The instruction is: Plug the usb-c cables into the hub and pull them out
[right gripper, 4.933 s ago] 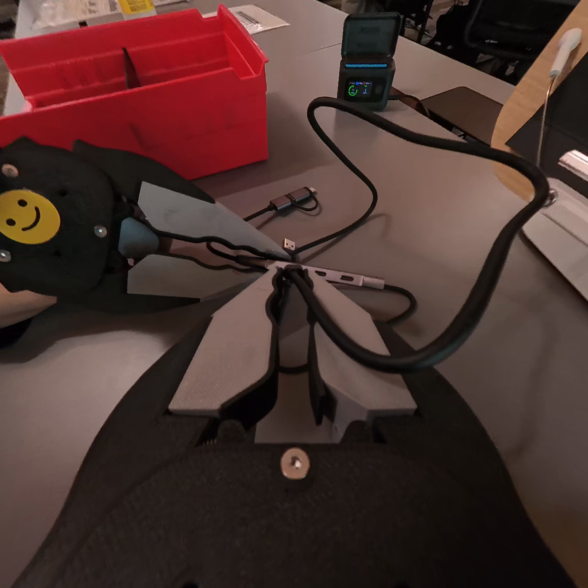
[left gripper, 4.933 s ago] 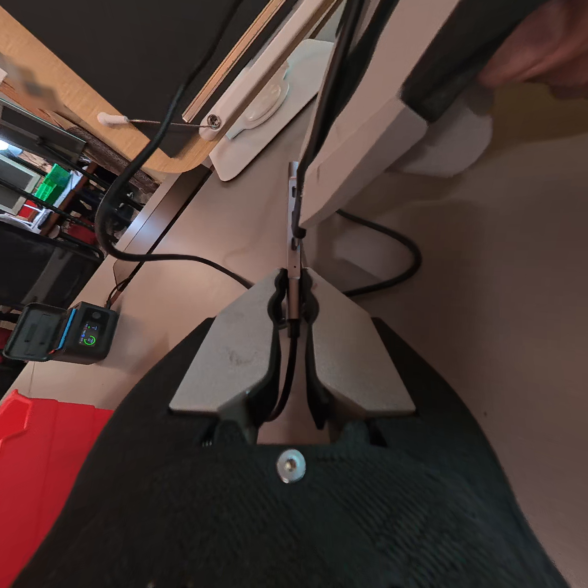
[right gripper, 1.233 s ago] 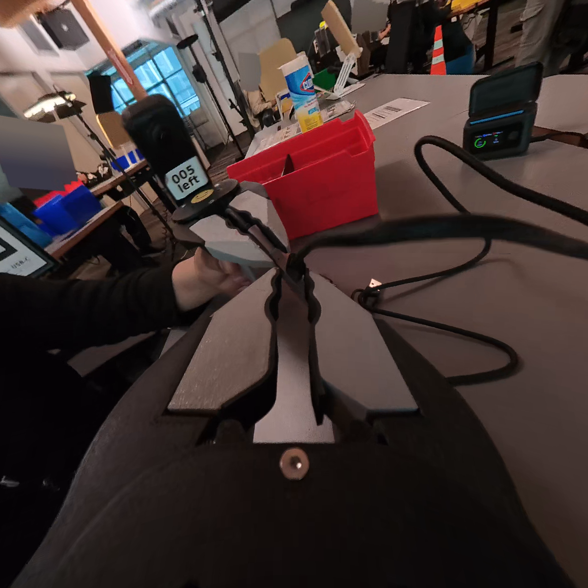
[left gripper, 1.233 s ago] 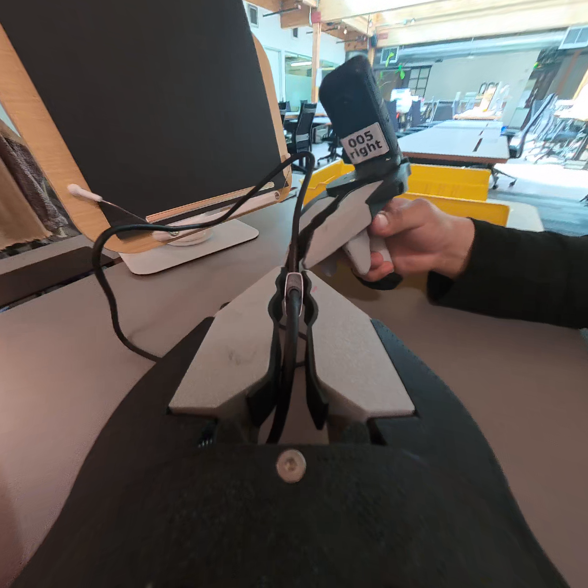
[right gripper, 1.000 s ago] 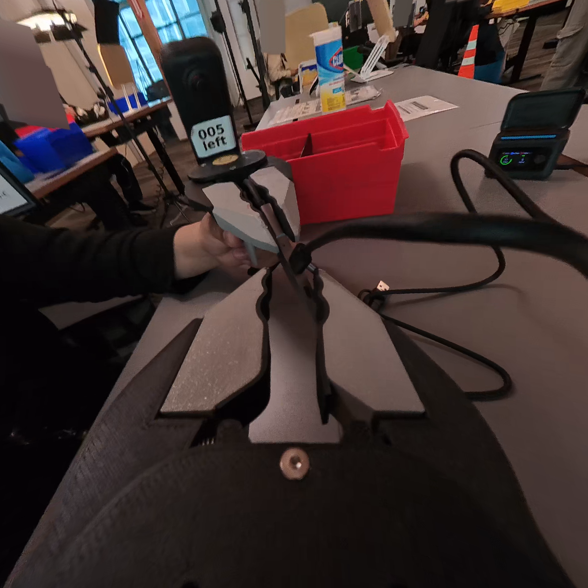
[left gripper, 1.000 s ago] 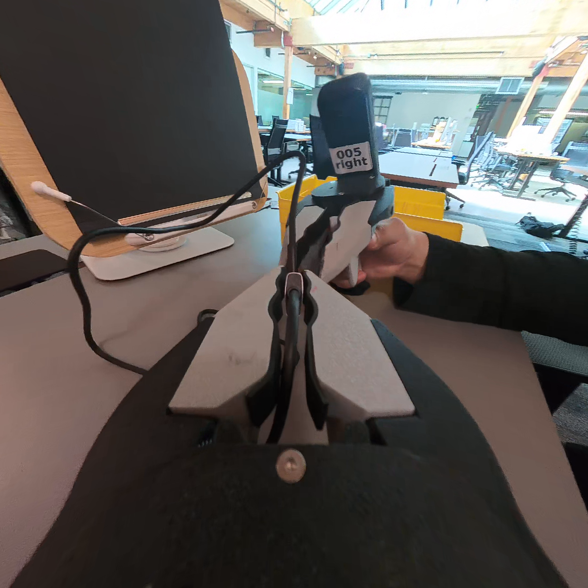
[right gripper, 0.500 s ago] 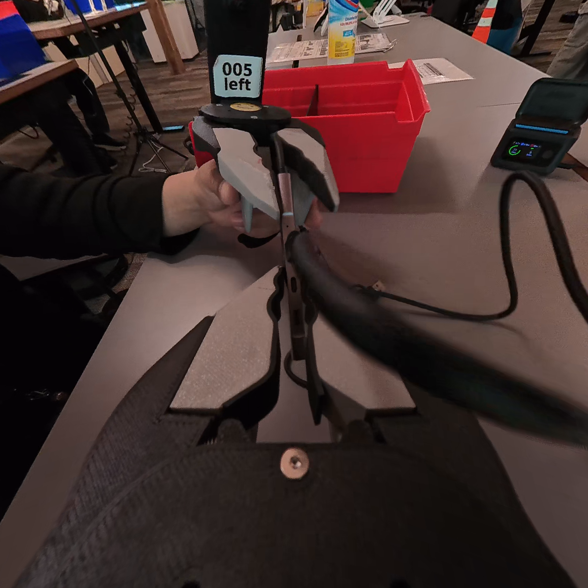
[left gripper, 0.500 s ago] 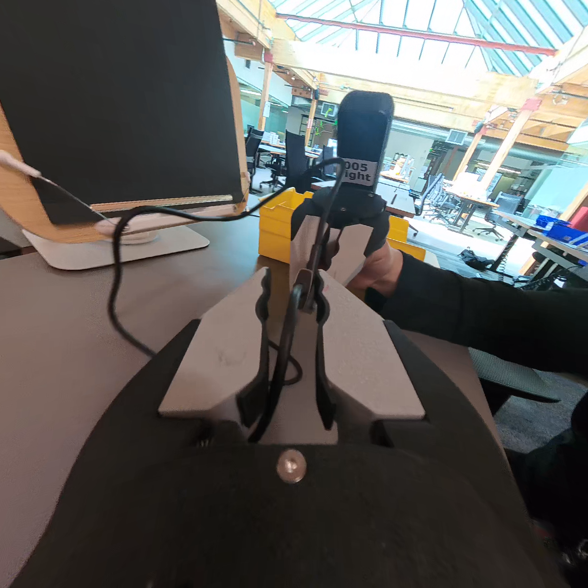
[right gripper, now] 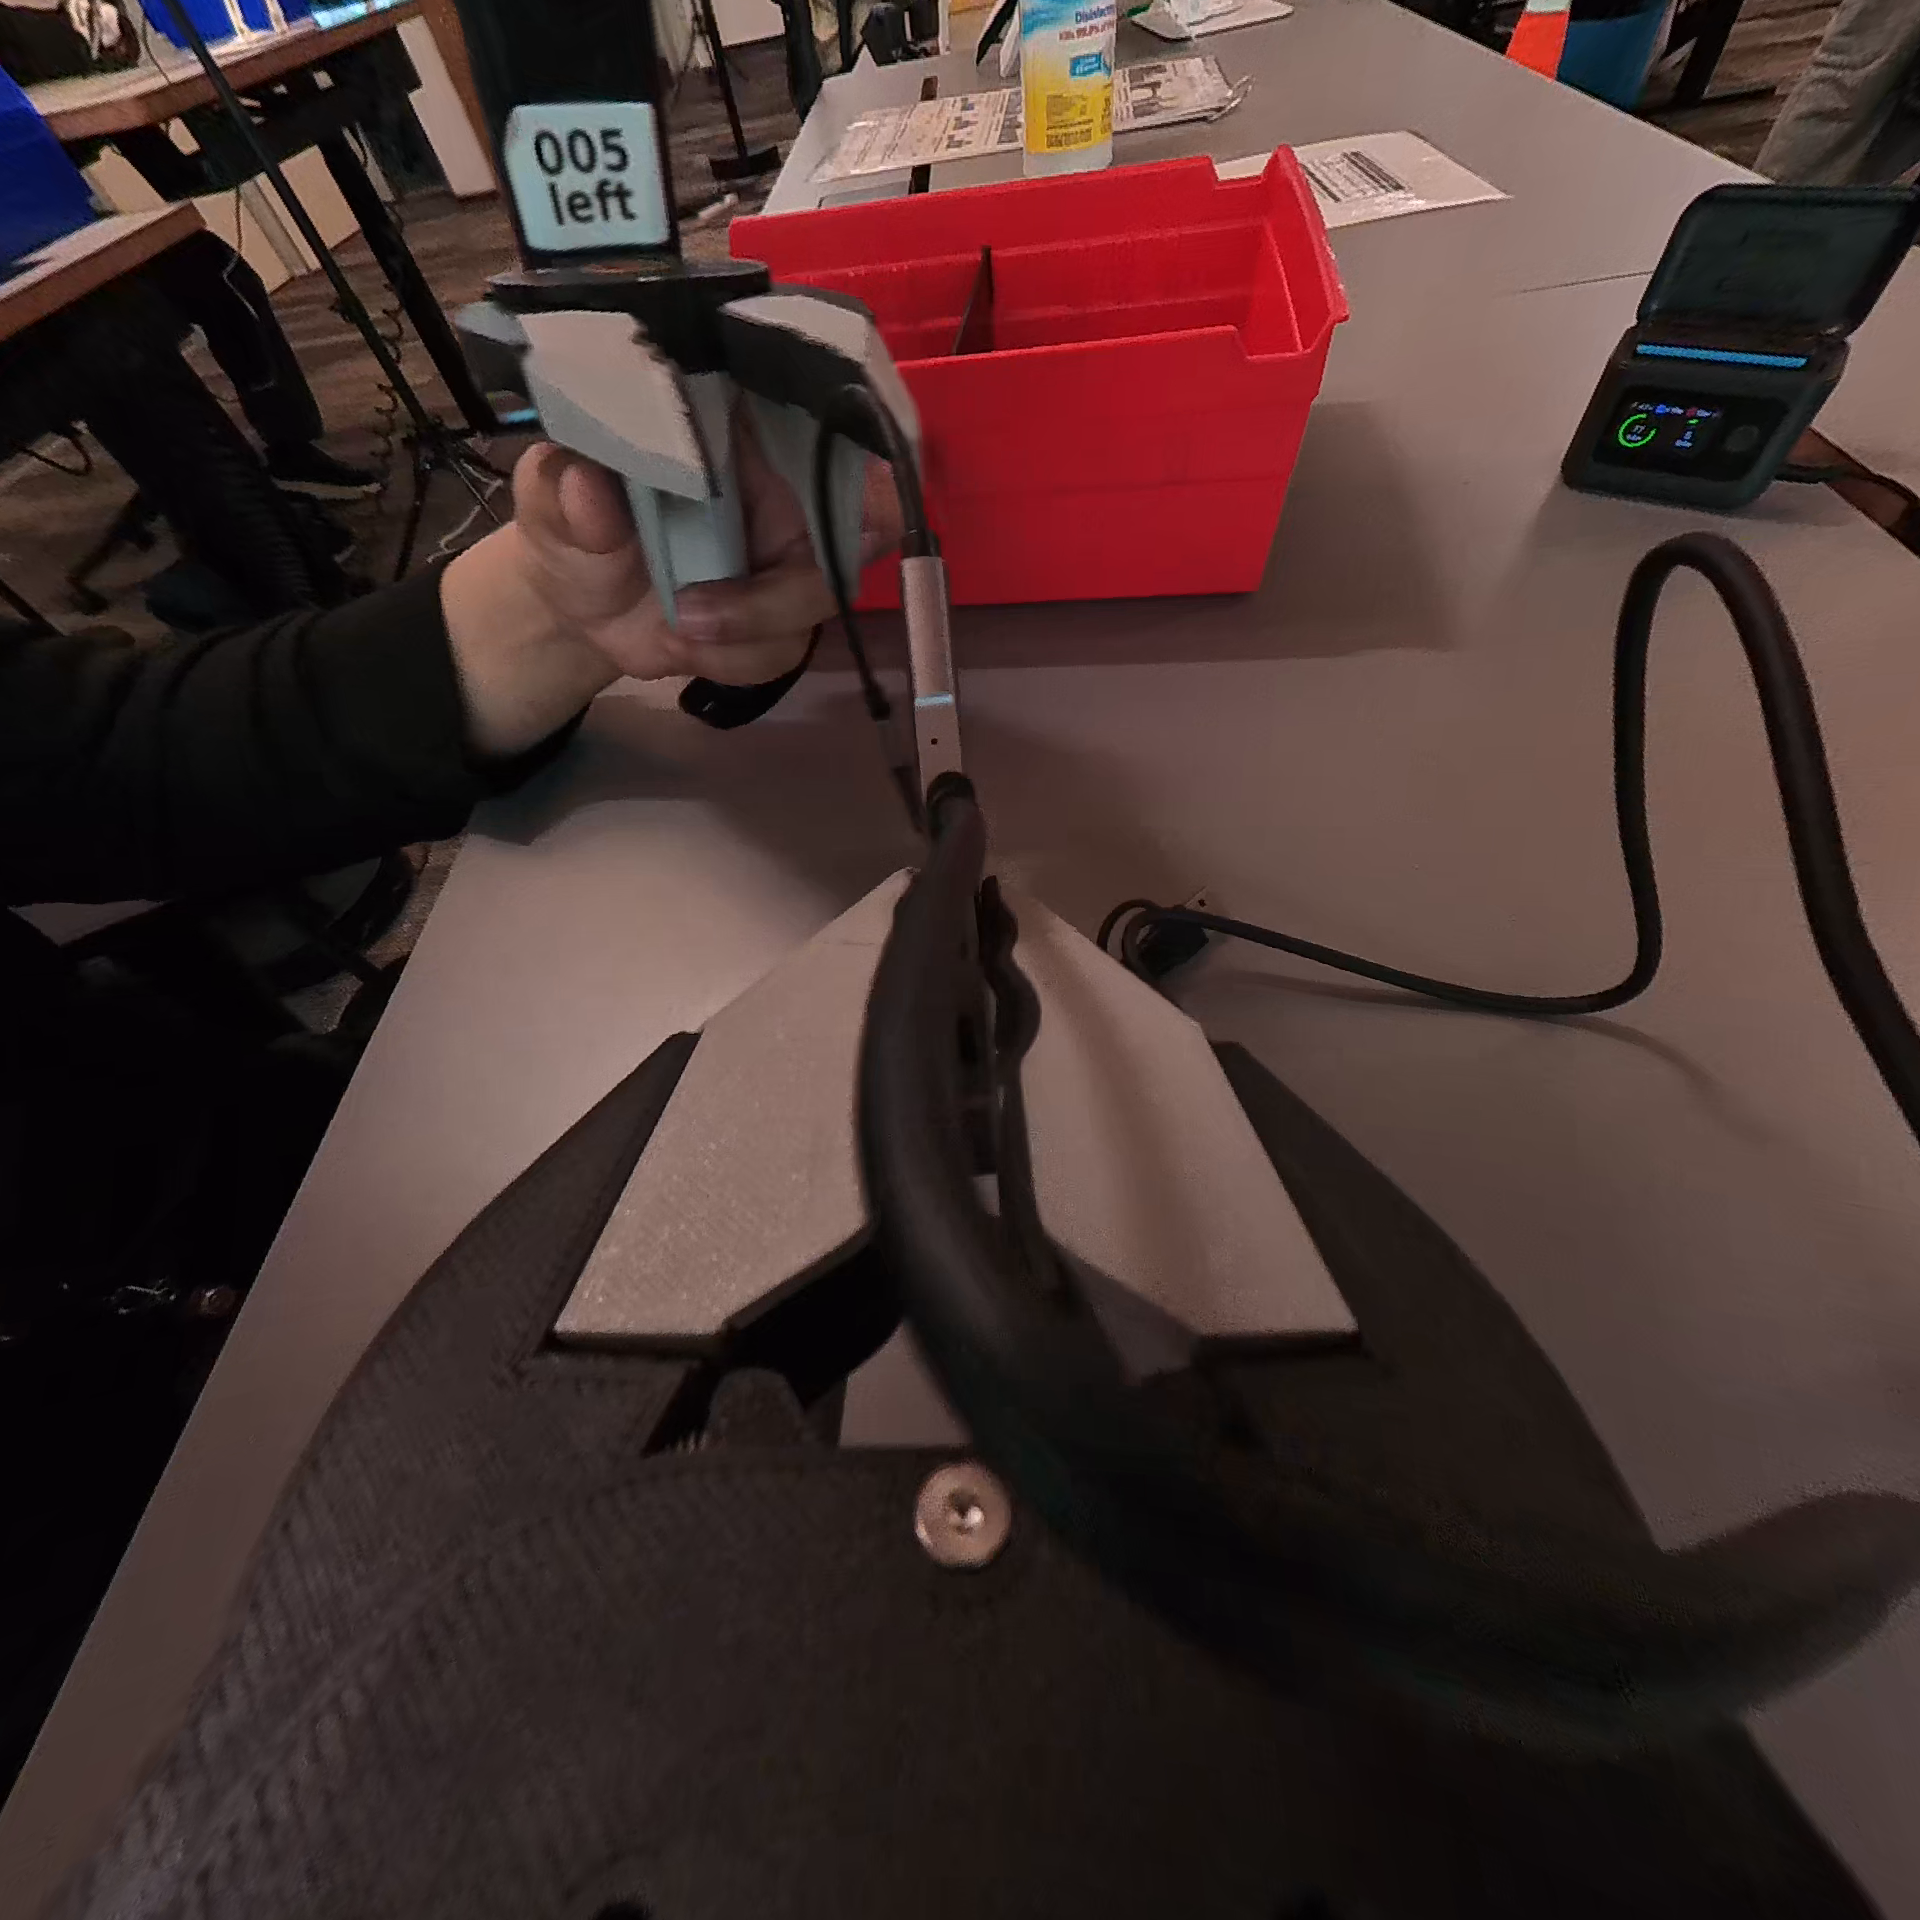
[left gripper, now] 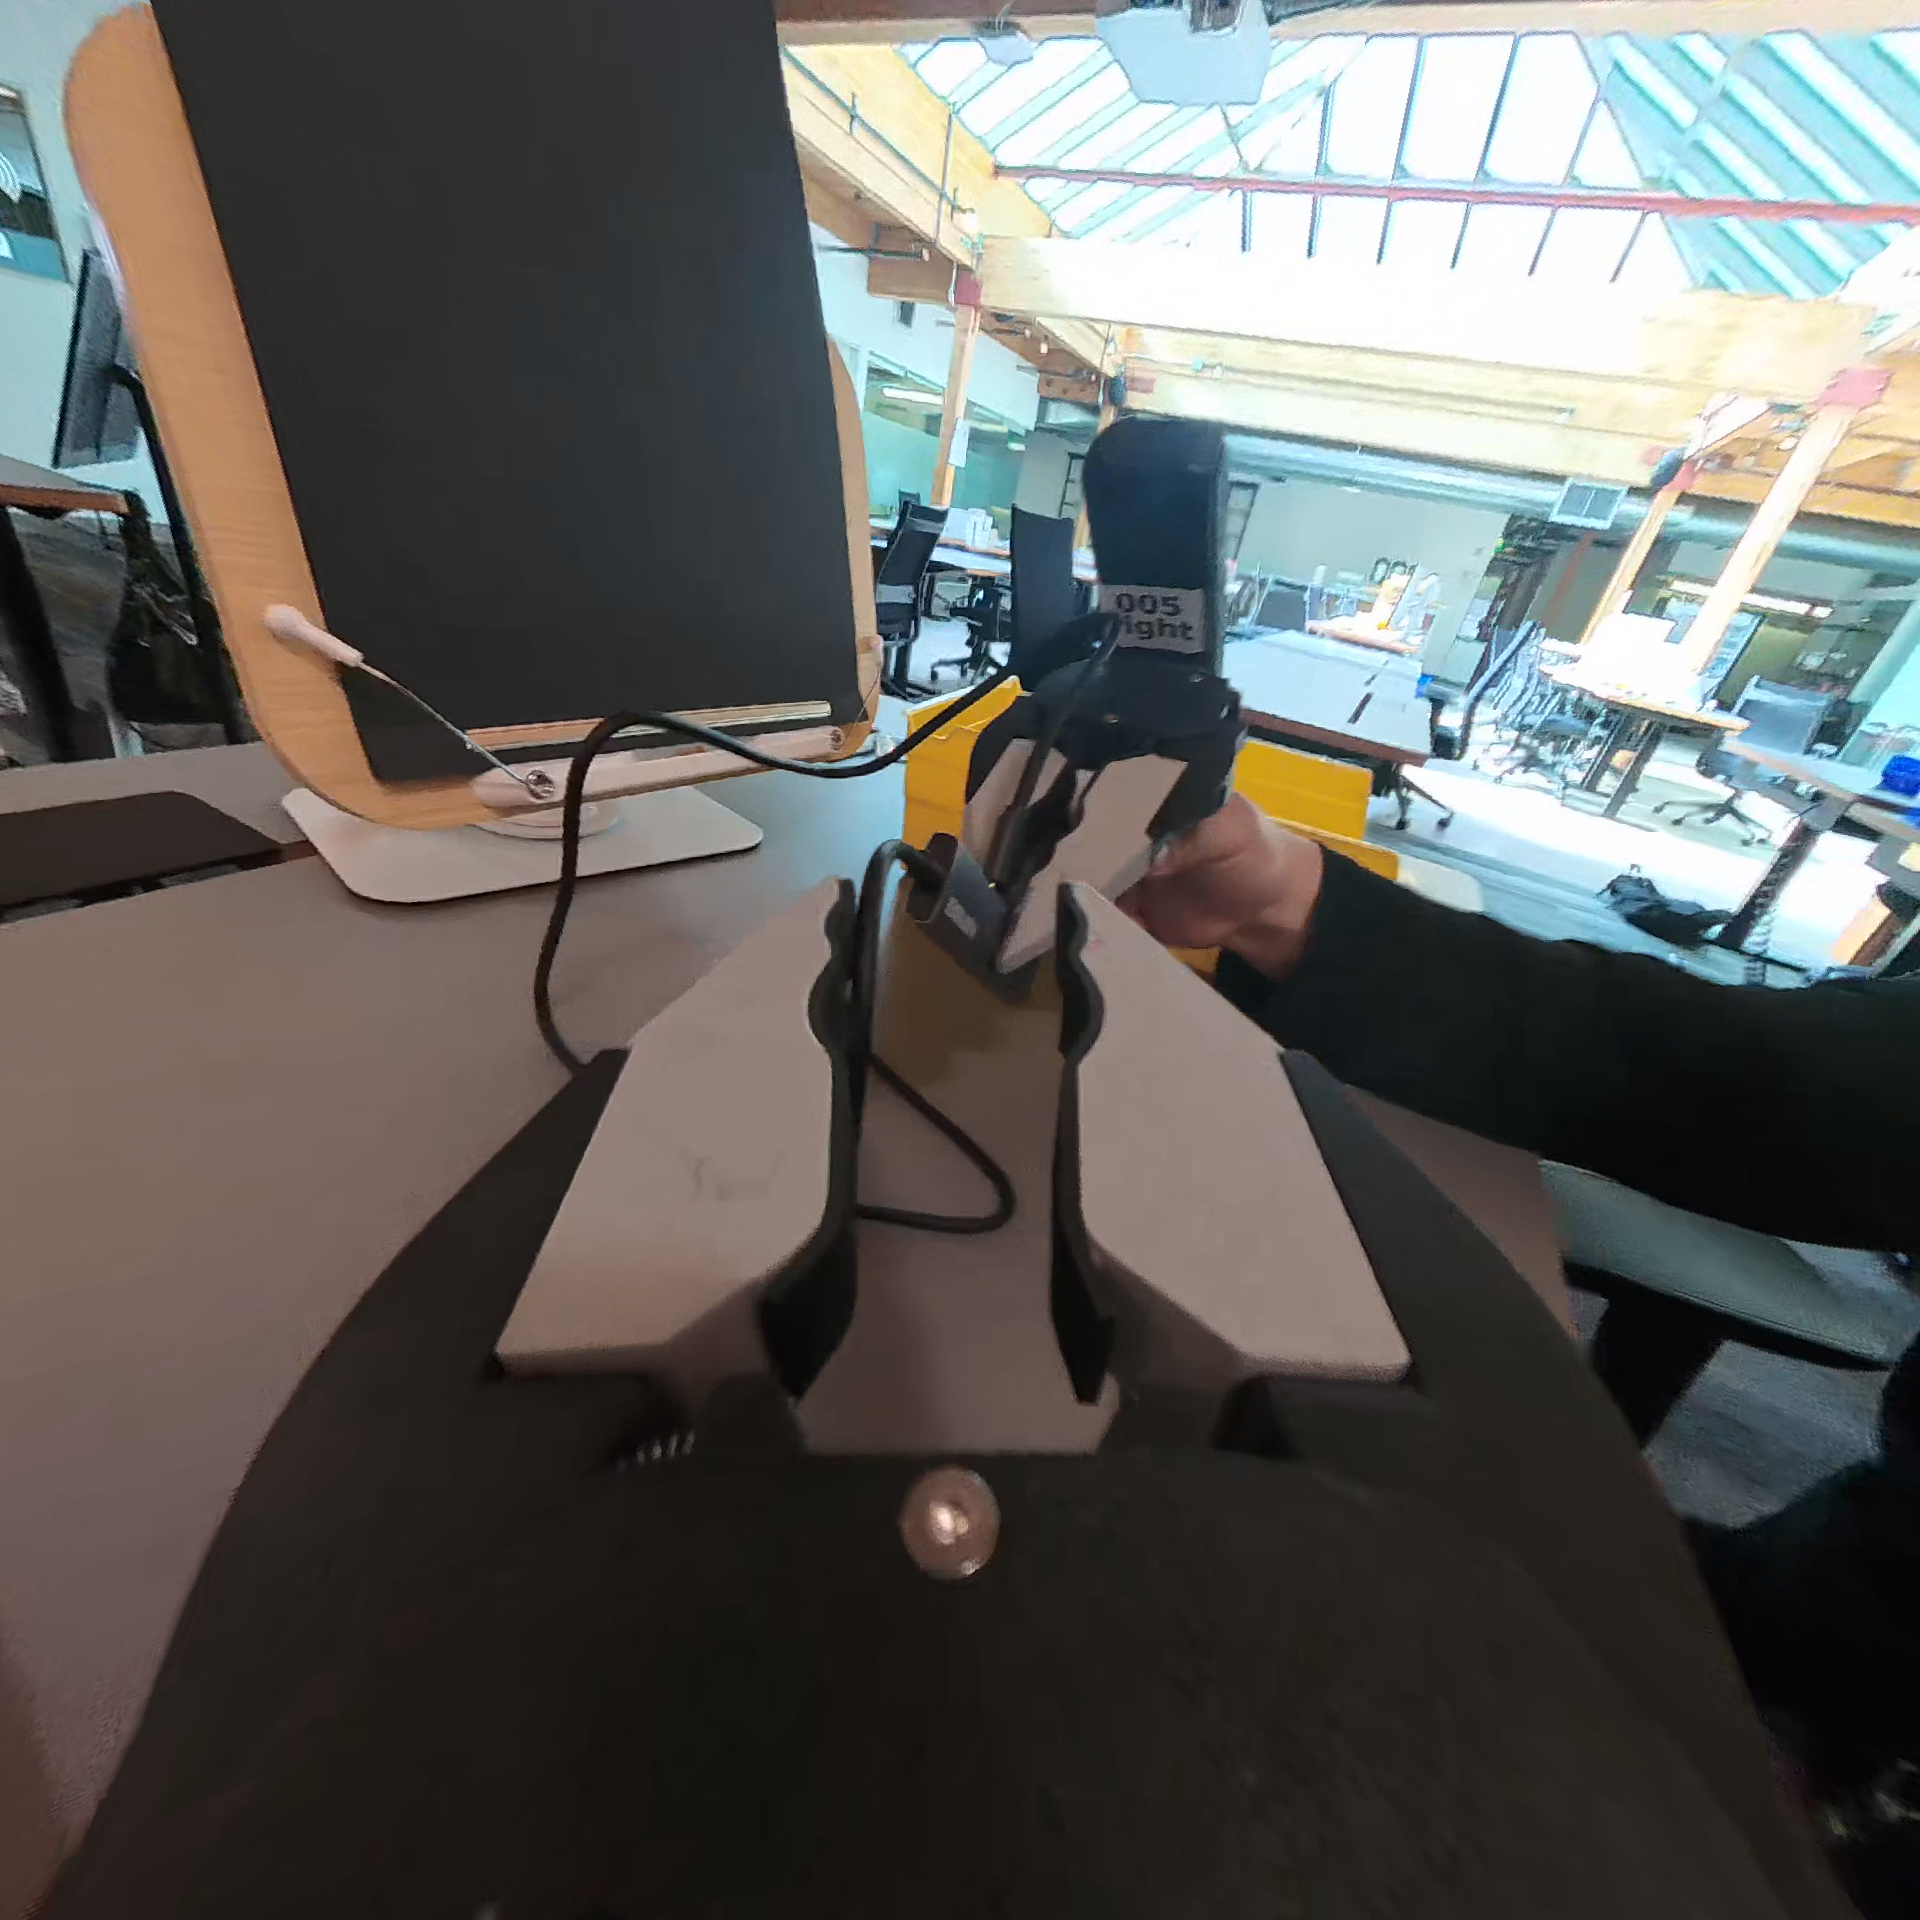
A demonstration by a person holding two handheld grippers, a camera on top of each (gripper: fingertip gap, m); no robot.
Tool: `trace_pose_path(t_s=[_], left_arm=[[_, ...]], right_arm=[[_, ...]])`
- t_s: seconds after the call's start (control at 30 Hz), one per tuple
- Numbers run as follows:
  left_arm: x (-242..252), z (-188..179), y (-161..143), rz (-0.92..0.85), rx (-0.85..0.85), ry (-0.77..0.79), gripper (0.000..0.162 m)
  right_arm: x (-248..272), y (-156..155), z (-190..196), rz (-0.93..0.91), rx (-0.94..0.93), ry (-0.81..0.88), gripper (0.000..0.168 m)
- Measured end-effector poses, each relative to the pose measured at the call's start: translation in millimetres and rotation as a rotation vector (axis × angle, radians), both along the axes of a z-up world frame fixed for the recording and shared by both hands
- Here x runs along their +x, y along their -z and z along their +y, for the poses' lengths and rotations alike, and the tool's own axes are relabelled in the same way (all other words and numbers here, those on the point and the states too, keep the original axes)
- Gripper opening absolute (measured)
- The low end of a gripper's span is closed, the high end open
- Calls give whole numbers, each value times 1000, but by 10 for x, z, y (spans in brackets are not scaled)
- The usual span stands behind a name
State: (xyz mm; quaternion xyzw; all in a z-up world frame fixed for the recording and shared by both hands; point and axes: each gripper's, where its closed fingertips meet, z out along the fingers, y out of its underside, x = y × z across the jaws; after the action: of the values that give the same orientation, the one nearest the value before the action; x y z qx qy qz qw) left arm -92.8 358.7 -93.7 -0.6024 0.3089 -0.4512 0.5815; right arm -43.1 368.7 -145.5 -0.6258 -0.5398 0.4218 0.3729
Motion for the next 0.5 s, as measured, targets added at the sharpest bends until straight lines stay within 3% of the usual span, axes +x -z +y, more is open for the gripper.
trace_pose_path(t_s=[0.03, 0.13, 0.33, 0.4, 0.5], left_arm=[[12, -63, -50, -23, 8, 5, 33], [45, -185, -93, 3, 37, -20, 48], [-267, 104, -33, 25, 14, -220, 55], [-372, 117, -60, 38, 34, -263, 52], [-270, -77, -73, 76, 43, -181, 40]], right_arm=[[-6, -10, -6, 8, -5, -3, 7], [-17, -25, -42, 16, -11, -21, 7], [-45, -4, -119, 7, -11, -55, 6], [-37, -4, -113, 0, -4, -49, 6], [-32, -2, -102, -1, -9, -44, 6]])
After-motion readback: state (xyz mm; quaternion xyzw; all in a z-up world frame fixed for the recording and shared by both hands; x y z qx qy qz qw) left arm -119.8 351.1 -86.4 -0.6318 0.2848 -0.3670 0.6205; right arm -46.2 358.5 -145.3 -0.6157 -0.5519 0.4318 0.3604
